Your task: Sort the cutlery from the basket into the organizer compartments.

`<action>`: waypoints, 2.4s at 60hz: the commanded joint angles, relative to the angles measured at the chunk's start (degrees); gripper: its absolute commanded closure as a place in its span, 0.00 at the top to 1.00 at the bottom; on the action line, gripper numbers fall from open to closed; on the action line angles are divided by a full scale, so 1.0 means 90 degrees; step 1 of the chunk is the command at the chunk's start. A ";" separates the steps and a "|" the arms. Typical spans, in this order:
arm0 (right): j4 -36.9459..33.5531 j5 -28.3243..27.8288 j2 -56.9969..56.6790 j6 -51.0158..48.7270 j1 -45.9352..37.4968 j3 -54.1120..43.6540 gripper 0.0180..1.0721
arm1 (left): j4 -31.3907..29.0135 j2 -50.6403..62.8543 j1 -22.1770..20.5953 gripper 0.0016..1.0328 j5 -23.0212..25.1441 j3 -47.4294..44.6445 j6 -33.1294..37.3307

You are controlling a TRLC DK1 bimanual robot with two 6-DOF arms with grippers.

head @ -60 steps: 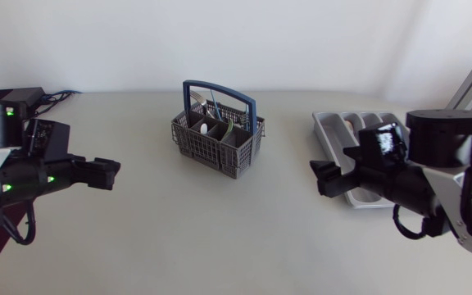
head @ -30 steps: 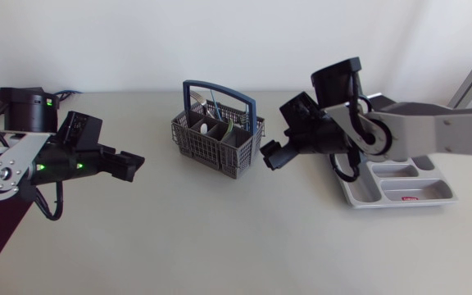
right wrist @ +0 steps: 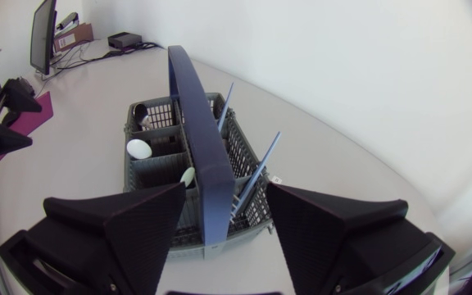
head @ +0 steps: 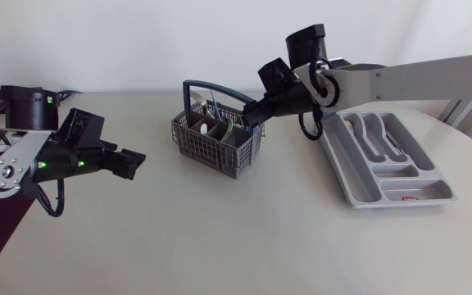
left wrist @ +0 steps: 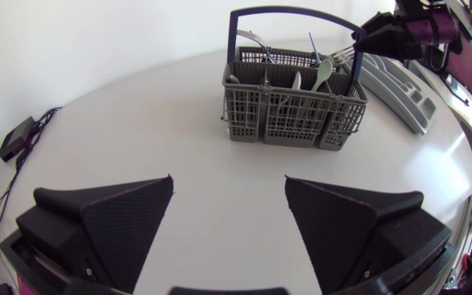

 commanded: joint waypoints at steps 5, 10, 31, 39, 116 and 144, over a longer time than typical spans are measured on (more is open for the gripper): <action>0.0084 -0.0051 0.0466 0.0153 0.0064 0.0352 0.33 | 0.0058 0.0026 -0.0066 0.91 0.0170 0.0049 0.0177; 0.0065 -0.0227 0.0554 0.0133 0.0064 0.0421 0.21 | 0.0048 -0.0013 -0.0066 0.91 0.0229 0.0019 0.0216; 0.0035 -0.0725 -0.0129 -0.0072 -0.0073 -0.0331 0.07 | -0.0069 -0.0110 -0.0066 0.91 0.0239 -0.0010 0.0246; -0.0150 -0.1135 -0.0725 -0.0248 -0.0219 -0.0946 0.07 | -0.0108 -0.0130 -0.0075 0.91 0.0249 -0.0020 0.0324; -0.0863 -0.1271 -0.4211 -0.0912 -0.0981 -0.4833 0.07 | 0.0263 0.2819 -0.0974 0.22 0.1186 0.1758 0.0246; -0.0092 -0.1086 -0.3333 -0.0892 -0.0561 -0.4696 0.07 | -0.0039 0.2810 -0.1511 0.23 0.1313 0.1533 0.0626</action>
